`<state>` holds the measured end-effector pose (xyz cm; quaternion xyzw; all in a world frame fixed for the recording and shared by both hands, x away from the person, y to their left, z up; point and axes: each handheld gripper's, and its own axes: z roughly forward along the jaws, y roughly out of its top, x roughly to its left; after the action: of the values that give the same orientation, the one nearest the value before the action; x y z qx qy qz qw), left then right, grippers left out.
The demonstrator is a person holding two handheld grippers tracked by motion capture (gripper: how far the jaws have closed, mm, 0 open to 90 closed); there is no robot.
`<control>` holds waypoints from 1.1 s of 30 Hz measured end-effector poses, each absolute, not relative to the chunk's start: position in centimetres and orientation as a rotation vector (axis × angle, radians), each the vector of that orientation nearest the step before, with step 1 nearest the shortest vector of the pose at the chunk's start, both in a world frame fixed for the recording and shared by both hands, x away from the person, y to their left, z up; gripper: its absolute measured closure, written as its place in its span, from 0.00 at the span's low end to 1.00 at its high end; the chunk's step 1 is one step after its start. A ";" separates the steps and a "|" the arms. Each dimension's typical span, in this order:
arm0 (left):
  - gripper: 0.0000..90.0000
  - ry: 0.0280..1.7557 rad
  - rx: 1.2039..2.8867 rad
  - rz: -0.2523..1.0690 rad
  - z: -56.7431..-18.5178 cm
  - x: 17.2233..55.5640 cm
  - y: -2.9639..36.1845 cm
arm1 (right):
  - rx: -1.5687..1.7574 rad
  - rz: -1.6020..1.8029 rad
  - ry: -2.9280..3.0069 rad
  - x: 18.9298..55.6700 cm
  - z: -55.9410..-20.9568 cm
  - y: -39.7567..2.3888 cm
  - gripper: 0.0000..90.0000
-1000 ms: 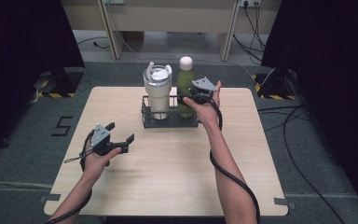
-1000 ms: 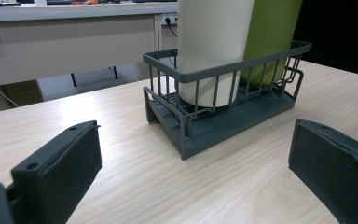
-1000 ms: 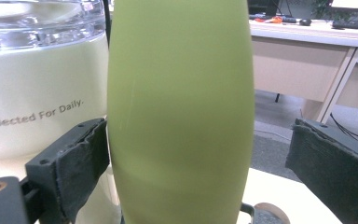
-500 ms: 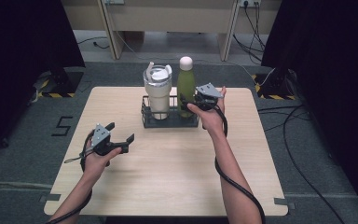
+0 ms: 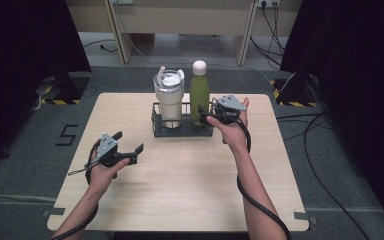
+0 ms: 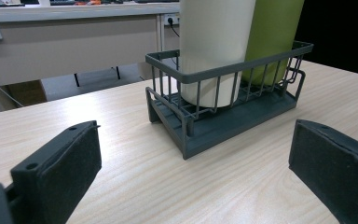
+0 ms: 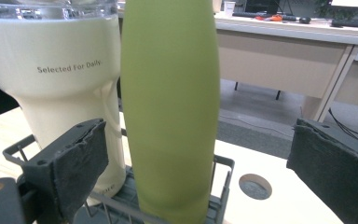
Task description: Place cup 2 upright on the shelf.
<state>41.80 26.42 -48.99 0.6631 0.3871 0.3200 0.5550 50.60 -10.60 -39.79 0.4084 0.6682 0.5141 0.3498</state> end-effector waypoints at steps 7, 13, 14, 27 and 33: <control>0.01 0.916 1.570 0.755 -49.0 41.7 26.4 | 1.078 1.315 1.722 49.5 -40.4 -12.3 0.06; 0.01 0.915 1.574 0.756 -49.1 41.7 26.3 | 1.104 1.306 1.711 48.5 -41.1 -13.8 0.06; 0.01 0.915 1.574 0.756 -49.1 41.7 26.3 | 1.107 1.304 1.709 48.4 -41.1 -14.0 0.06; 0.01 0.915 1.571 0.759 -49.0 41.4 26.4 | 1.138 1.268 1.699 46.1 -42.4 -16.5 0.07; 0.01 0.923 1.570 0.761 -49.1 41.4 26.5 | 1.158 1.248 1.699 44.9 -43.5 -17.5 0.07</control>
<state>41.36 26.55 -49.09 0.6638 0.3900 0.3215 0.5513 44.95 -17.53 -43.47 0.4493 0.6589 0.4842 0.3598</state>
